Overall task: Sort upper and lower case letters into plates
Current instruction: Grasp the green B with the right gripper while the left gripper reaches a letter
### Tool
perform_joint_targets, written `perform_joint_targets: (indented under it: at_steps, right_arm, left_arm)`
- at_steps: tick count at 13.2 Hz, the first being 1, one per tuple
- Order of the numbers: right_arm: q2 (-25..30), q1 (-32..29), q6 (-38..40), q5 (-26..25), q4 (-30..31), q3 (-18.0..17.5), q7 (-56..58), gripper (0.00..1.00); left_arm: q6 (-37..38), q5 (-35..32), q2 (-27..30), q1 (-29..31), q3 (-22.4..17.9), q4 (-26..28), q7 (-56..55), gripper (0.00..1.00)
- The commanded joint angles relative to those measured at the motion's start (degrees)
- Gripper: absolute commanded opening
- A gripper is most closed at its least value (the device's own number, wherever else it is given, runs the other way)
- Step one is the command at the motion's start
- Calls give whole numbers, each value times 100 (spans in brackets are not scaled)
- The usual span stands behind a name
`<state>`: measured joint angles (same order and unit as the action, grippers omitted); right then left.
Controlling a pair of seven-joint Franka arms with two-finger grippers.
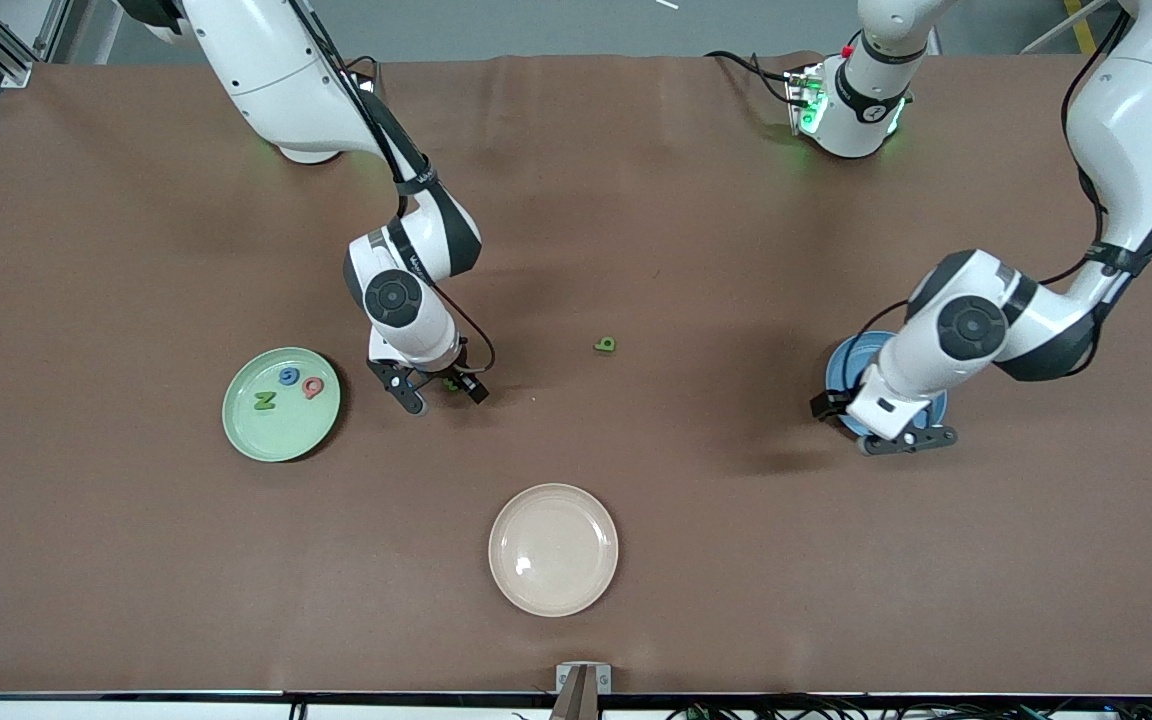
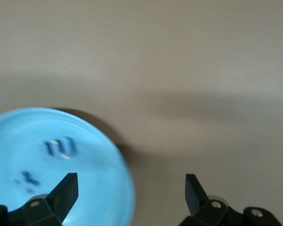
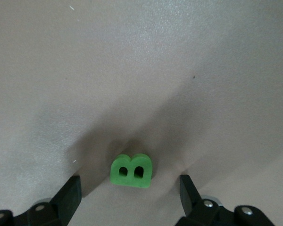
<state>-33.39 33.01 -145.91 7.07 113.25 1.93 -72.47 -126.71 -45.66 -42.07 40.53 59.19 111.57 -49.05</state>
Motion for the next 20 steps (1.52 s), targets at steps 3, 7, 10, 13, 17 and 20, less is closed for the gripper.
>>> perform_joint_targets:
  at_steps: [3,7,10,13,17,20]
  right_arm:
    - [8,12,-17,-39,22,80,-57,63]
    - [8,-40,-17,-381,22,80,-56,63]
    - [8,-41,10,-390,22,80,-48,63]
    - [8,-41,19,-434,13,80,-48,59]
    - [8,-58,36,-496,13,80,-39,27]
    - [69,-163,158,-513,-83,80,49,0]
  left_arm:
    - [120,241,15,-1535,58,-205,-1596,100]
    - [58,337,-91,-3134,-608,-503,-2573,100]
    - [23,522,-362,-4322,-1276,-1030,-3022,100]
    - [-213,523,-644,-4746,-1454,-1339,-3076,100]
    - [-539,505,-741,-4808,-1463,-1348,-2997,99]
    - [-548,514,-768,-5272,-1892,-1514,-3023,99]
